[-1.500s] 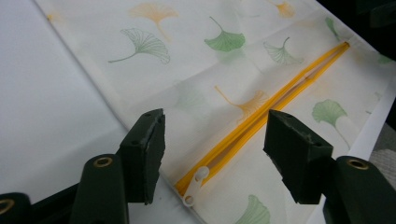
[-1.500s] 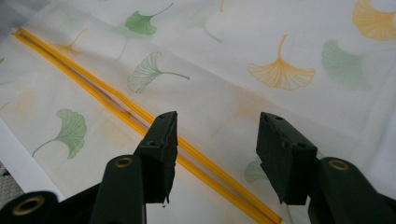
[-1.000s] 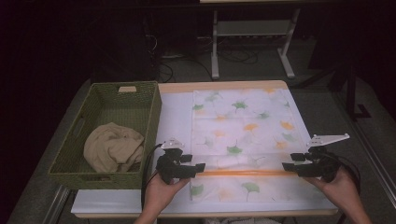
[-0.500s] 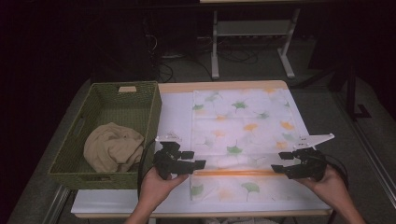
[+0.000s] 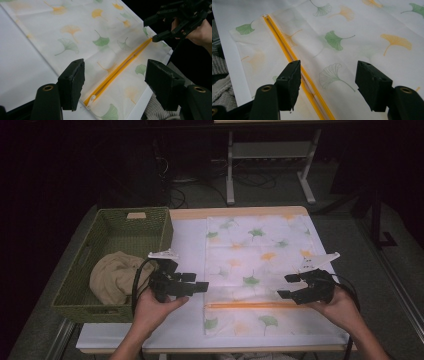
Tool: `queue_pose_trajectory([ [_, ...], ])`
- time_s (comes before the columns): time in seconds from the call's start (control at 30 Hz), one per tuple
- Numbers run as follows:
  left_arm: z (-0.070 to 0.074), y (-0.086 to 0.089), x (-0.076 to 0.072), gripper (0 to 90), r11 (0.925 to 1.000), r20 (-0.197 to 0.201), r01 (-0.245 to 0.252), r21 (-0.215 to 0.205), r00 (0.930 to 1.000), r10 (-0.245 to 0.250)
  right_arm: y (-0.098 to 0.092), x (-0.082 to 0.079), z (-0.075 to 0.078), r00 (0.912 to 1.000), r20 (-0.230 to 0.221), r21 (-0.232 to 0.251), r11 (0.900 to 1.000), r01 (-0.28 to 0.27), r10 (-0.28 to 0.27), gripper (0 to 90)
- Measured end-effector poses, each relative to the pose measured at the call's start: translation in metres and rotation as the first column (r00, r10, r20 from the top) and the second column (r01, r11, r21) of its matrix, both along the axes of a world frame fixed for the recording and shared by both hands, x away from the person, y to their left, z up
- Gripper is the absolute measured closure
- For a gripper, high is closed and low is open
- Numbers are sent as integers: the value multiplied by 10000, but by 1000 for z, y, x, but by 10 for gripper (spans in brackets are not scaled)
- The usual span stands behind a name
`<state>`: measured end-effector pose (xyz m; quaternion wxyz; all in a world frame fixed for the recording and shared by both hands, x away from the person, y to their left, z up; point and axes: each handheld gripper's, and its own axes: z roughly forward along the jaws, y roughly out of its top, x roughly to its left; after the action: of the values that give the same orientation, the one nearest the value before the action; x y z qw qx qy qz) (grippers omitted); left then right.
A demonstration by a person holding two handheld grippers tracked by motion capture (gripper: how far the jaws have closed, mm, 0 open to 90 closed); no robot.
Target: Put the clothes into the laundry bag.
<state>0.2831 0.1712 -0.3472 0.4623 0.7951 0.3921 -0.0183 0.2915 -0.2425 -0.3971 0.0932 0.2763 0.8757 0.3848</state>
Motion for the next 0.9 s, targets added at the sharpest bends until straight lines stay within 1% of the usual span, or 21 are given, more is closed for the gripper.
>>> queue_pose_trajectory([
  [0.13,9,17,3,296,9995,-103,-303,-92,9995,302,6,5,1,9999,-52,-37,9999,-164,164,356],
  [0.27,14,33,5,280,9988,-177,-485,37,9987,485,10,8,0,9995,-107,-48,9995,-296,296,355],
  [0.37,18,44,5,279,9979,-228,-650,-77,9976,648,14,10,-2,9991,-187,-109,9992,-395,393,354],
  [0.43,20,52,5,279,9973,-219,-731,-4,9971,731,16,11,-3,9987,-243,-105,9989,-450,448,352],
  [0.5,22,58,6,274,9961,-298,-886,-27,9956,885,19,13,-5,9981,-286,-117,9985,-542,539,351],
  [0.63,23,68,6,274,9929,-297,-1187,-107,9925,1183,21,15,-6,9975,-301,-155,9978,-648,643,351],
  [0.7,24,74,5,274,9913,-262,-1318,-39,9909,1317,21,16,-6,9971,-352,-103,9976,-684,680,351],
  [0.73,24,76,5,274,9908,-247,-1355,-2,9905,1354,22,15,-4,9967,-397,-144,9973,-717,711,351],
  [0.83,25,85,5,275,9866,-237,-1630,-22,9864,1629,25,16,0,9962,-325,-147,9966,-815,809,351],
  [0.9,26,89,5,275,9849,-252,-1733,-5,9846,1732,26,17,1,9960,-300,-232,9961,-853,846,350],
])
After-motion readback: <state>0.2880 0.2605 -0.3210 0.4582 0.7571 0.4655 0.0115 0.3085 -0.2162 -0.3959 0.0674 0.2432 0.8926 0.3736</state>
